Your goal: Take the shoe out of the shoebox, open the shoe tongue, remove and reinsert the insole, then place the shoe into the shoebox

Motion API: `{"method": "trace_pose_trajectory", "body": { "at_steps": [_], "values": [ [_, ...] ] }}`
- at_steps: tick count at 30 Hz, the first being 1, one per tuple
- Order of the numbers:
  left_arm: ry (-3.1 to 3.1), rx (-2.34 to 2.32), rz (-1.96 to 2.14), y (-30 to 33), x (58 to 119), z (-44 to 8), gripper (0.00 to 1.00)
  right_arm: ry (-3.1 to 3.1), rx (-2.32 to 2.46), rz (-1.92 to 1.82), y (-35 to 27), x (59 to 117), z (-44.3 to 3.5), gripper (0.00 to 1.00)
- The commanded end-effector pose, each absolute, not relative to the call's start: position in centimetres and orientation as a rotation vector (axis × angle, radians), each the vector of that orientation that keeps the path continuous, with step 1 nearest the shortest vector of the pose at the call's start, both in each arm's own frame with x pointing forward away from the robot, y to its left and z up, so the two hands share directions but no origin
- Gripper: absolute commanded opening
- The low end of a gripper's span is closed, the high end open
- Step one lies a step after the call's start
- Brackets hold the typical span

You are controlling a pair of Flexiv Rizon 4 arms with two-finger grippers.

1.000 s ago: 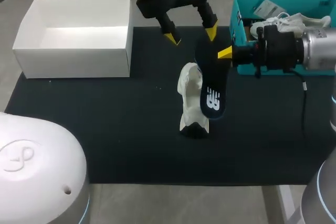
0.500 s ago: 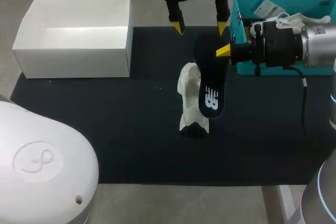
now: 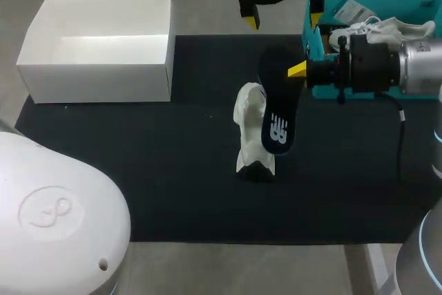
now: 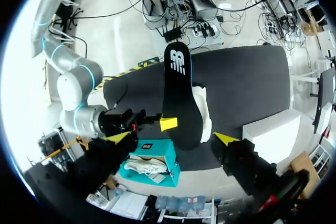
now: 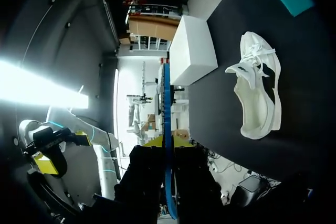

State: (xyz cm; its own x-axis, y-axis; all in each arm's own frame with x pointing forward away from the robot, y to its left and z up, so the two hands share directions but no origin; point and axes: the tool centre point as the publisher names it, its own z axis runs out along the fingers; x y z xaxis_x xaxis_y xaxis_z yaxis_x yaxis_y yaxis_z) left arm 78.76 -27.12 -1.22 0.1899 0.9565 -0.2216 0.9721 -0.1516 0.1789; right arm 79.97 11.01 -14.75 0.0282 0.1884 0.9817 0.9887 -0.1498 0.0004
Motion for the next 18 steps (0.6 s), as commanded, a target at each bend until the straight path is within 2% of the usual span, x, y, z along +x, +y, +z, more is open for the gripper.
{"method": "trace_pose_trajectory", "body": {
  "at_steps": [1,18],
  "values": [
    [1.844,2.028,0.038,-27.2,77.7,-1.6,1.0,-1.265,-1.492,-1.217,10.7,79.6,-14.2,0.0],
    [1.908,2.219,0.003,-26.1,78.6,-4.0,1.0,-1.263,-1.49,-1.237,10.1,79.4,-13.8,0.0]
  ]
}}
